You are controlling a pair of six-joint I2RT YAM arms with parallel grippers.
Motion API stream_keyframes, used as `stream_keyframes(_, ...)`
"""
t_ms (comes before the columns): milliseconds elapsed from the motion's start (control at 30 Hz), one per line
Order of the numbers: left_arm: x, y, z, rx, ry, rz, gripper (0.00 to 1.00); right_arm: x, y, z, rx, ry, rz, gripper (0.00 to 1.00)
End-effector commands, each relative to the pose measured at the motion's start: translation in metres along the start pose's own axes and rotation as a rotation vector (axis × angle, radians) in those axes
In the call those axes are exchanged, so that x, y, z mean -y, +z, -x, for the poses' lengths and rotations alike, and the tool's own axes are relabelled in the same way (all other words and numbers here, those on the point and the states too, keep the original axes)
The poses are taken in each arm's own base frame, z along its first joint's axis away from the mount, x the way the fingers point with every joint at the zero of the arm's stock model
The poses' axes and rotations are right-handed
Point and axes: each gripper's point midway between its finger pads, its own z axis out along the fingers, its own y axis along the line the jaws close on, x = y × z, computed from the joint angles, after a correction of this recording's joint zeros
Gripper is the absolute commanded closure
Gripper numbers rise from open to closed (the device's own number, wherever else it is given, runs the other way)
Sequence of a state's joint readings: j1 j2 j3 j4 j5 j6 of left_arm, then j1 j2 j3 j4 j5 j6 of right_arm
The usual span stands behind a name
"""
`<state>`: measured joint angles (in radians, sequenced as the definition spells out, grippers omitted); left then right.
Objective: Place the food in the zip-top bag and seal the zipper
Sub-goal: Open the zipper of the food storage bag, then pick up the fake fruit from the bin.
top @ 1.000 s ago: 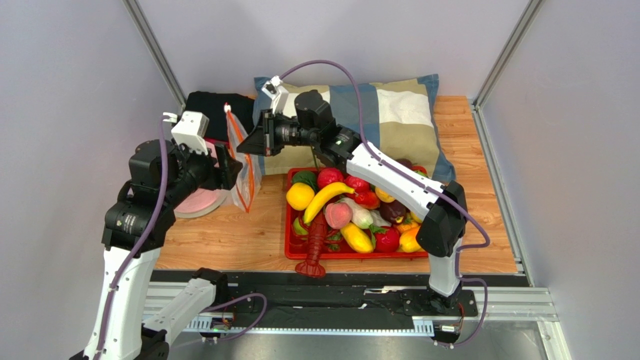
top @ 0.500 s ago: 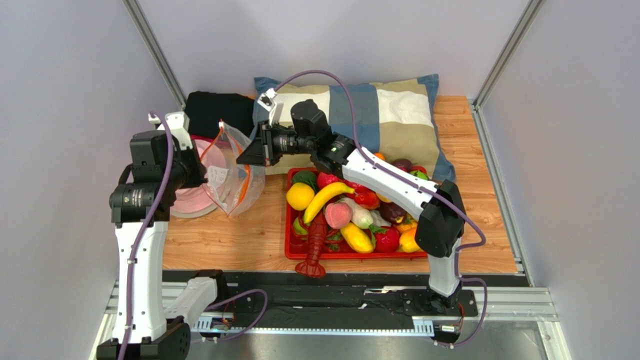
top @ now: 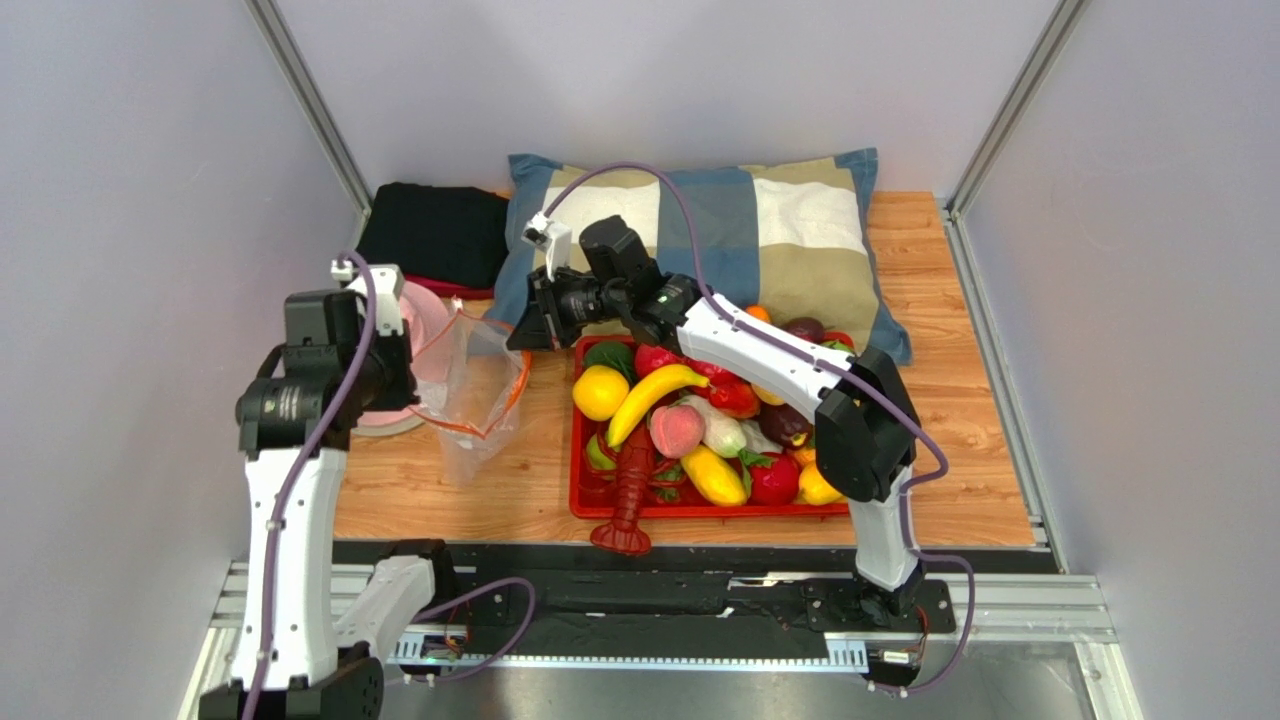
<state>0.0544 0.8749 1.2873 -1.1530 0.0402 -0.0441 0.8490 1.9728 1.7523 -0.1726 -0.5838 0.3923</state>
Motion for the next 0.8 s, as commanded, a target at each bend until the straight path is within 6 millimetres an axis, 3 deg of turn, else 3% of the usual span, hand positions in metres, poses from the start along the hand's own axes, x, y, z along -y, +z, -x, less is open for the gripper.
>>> stream_keyframes(0,0.022,0.029,-0.016,-0.097,-0.036,-0.116,1.0,0.014,0.0,-0.003,-0.039,-0.084,-0.028,0.94)
stream_keyframes(100,0.028,0.041,-0.012,-0.087,-0.076,-0.108,1.0,0.013,-0.005,-0.008,-0.059,-0.107,-0.035,0.82)
stream_keyframes(133,0.038,0.045,-0.017,-0.113,-0.056,-0.133,1.0,0.013,-0.007,-0.008,-0.059,-0.113,-0.042,0.78)
stream_keyframes(167,0.04,0.049,-0.017,-0.112,-0.073,-0.133,1.0,0.013,-0.012,-0.007,-0.06,-0.127,-0.058,0.65)
stream_keyframes(267,0.046,0.056,-0.019,-0.122,-0.083,-0.15,1.0,0.011,-0.024,-0.006,-0.075,-0.158,-0.088,0.43)
stream_keyframes(400,0.055,0.062,-0.02,-0.144,-0.08,-0.178,1.0,-0.002,-0.06,0.013,-0.073,-0.213,-0.119,0.27)
stream_keyframes(500,0.061,0.066,-0.019,-0.151,-0.085,-0.194,1.0,0.002,-0.088,0.018,-0.086,-0.221,-0.161,0.0)
stream_keyframes(633,0.07,0.069,-0.016,-0.161,-0.101,-0.224,1.0,0.007,-0.139,0.03,-0.056,-0.218,-0.256,0.0)
stream_keyframes(700,0.076,0.07,-0.016,-0.168,-0.107,-0.248,1.0,0.025,-0.163,0.026,-0.06,-0.191,-0.32,0.0)
stream_keyframes(767,0.082,0.073,-0.018,-0.184,-0.128,-0.269,1.0,0.024,-0.191,0.022,-0.074,-0.227,-0.342,0.0)
